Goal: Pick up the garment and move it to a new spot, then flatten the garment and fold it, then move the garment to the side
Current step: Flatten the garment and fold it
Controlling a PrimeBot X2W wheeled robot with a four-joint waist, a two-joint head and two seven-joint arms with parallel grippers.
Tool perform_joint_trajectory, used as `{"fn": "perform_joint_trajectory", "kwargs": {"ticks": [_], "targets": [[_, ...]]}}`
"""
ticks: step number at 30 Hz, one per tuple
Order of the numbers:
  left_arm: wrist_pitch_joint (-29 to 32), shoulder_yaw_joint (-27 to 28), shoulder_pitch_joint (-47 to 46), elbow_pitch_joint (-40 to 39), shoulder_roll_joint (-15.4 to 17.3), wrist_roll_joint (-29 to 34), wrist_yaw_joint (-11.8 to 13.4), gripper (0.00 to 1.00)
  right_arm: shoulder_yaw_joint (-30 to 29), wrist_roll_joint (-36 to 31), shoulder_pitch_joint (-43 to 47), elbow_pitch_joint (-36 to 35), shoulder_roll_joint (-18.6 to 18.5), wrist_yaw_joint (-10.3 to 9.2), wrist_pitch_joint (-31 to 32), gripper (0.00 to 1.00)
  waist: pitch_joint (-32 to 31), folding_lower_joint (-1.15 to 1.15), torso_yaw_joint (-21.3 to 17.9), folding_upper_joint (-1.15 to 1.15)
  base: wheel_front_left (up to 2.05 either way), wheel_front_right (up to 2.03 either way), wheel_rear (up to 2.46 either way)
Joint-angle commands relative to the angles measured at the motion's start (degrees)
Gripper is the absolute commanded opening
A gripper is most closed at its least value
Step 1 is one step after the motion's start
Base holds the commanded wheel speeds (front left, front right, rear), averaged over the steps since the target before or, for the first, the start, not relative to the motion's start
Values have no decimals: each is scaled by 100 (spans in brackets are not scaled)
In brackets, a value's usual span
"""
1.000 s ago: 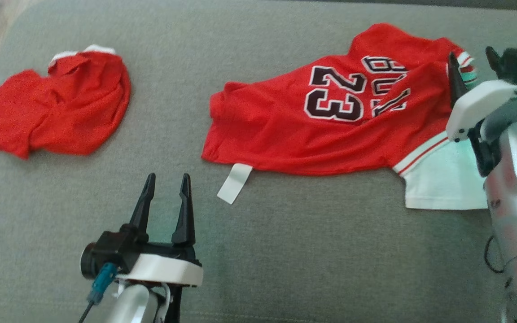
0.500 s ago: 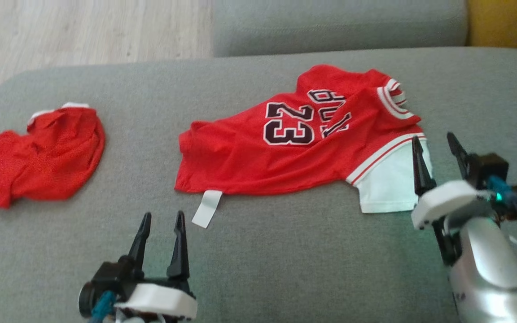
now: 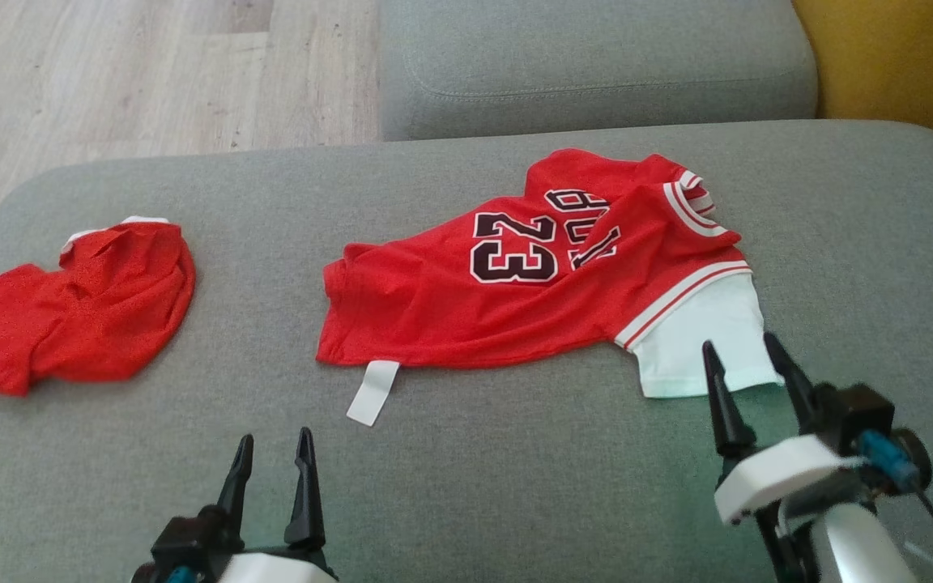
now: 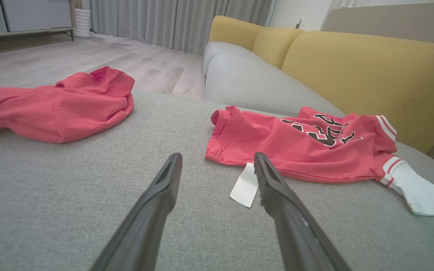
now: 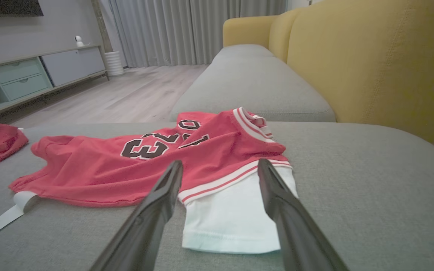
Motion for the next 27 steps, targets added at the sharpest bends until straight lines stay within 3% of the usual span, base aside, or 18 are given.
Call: {"fn": "perform_joint_trajectory", "kwargs": {"ticks": [1,11,27], "targets": [[-32,220,-161,-164,71,-54,34,100,239,118,51,-403,4,21,66,100,-10,1,30,0,0,0,0],[-26,226,-187,-151,116,-99,58,100,354,465,522,-883,4,21,279,100,0,1,60,0,0,0,0],[25,143,-392,-195,154,-64,87,100,350,427,630,-1149,5,21,429,100,183,1,55,0,0,0,0]]}}
